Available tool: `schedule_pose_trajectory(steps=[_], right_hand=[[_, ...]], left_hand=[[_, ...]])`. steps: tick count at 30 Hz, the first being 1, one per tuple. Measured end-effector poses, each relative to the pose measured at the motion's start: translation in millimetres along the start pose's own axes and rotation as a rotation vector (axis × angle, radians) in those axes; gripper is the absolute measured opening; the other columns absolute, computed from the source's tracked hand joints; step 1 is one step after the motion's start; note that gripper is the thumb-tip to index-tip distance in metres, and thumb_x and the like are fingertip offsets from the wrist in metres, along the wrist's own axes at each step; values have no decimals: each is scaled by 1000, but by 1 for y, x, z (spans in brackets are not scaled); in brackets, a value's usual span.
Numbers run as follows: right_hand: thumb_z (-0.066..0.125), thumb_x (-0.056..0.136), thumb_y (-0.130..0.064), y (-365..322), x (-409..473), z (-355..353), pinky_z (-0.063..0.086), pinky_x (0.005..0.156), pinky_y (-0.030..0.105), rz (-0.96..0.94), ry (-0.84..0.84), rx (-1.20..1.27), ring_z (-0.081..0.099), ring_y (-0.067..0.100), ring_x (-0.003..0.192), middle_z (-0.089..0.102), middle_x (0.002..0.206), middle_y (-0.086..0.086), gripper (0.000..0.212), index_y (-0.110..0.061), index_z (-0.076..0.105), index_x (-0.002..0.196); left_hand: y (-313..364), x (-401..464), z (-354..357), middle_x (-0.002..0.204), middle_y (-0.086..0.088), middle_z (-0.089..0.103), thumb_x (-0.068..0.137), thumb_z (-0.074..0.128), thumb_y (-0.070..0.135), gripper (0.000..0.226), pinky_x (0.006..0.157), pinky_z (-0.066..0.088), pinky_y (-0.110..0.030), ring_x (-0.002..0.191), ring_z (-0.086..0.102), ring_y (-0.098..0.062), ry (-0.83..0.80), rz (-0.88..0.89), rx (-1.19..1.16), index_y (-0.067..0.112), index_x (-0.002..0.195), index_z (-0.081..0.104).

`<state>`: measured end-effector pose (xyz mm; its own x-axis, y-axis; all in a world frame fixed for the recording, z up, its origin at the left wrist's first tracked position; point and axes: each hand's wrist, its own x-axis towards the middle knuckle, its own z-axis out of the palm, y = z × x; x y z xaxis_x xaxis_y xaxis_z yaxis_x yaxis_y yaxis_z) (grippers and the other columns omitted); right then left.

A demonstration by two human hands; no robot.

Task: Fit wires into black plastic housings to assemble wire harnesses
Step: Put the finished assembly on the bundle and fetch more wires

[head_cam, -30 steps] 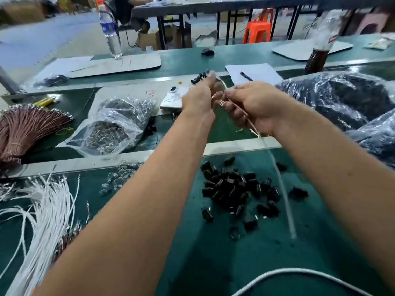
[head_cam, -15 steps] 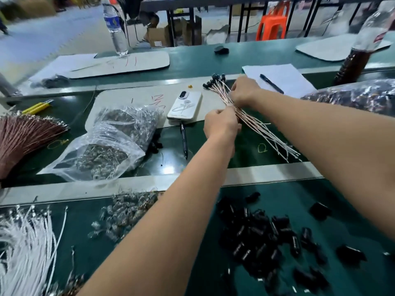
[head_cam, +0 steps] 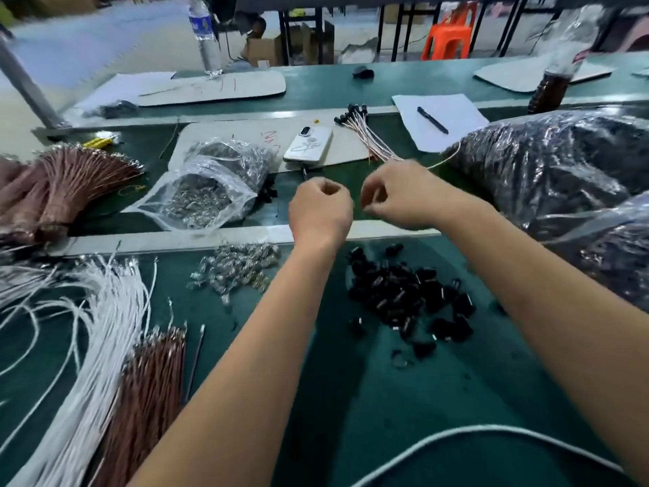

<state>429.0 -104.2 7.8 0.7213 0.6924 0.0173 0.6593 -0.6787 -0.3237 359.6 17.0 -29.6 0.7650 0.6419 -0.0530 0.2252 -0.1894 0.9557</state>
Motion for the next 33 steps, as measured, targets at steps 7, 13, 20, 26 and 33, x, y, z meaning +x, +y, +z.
schedule_pose_trajectory(steps=[7, 13, 20, 26, 33], right_hand=[[68, 89, -12, -28, -39, 37, 41, 74, 24, -42, -46, -26, 59, 21, 82, 64, 84, 1, 19, -21, 80, 100], [81, 83, -13, -38, -42, 36, 46, 74, 23, -82, -8, -22, 65, 19, 79, 64, 73, -5, 8, -18, 81, 89], [82, 85, -14, -58, -52, 38, 39, 64, 4, -221, 161, 129, 61, 6, 68, 70, 74, -7, 6, -18, 81, 90], [81, 87, -11, -104, -64, 49, 52, 78, 17, -324, 69, 349, 69, 8, 82, 76, 91, -2, 17, -12, 74, 103], [77, 90, -14, -152, -76, 79, 50, 88, 35, -528, -379, -87, 63, 23, 99, 68, 105, 5, 12, -16, 76, 101]], left_hand=[[-26, -60, -15, 95, 0, 74, 80, 70, 15, 15, 89, 55, -37, 97, 68, -21, 27, -13, 172, 19, 95, 71], [-36, -77, -30, 92, -4, 73, 86, 60, 14, 8, 87, 55, -40, 95, 69, -27, 69, -18, 113, 19, 88, 66], [-38, -79, -71, 75, -16, 66, 98, 60, 1, 16, 67, 63, -36, 60, 66, -23, -115, -170, -353, 2, 82, 65], [-39, -79, -137, 76, -17, 67, 91, 58, -13, 21, 54, 57, -20, 57, 65, -18, 81, -198, -414, 1, 78, 67], [-53, -74, -186, 66, 0, 52, 98, 36, 1, 38, 48, 44, -16, 47, 54, -7, 351, -193, -312, 11, 80, 69]])
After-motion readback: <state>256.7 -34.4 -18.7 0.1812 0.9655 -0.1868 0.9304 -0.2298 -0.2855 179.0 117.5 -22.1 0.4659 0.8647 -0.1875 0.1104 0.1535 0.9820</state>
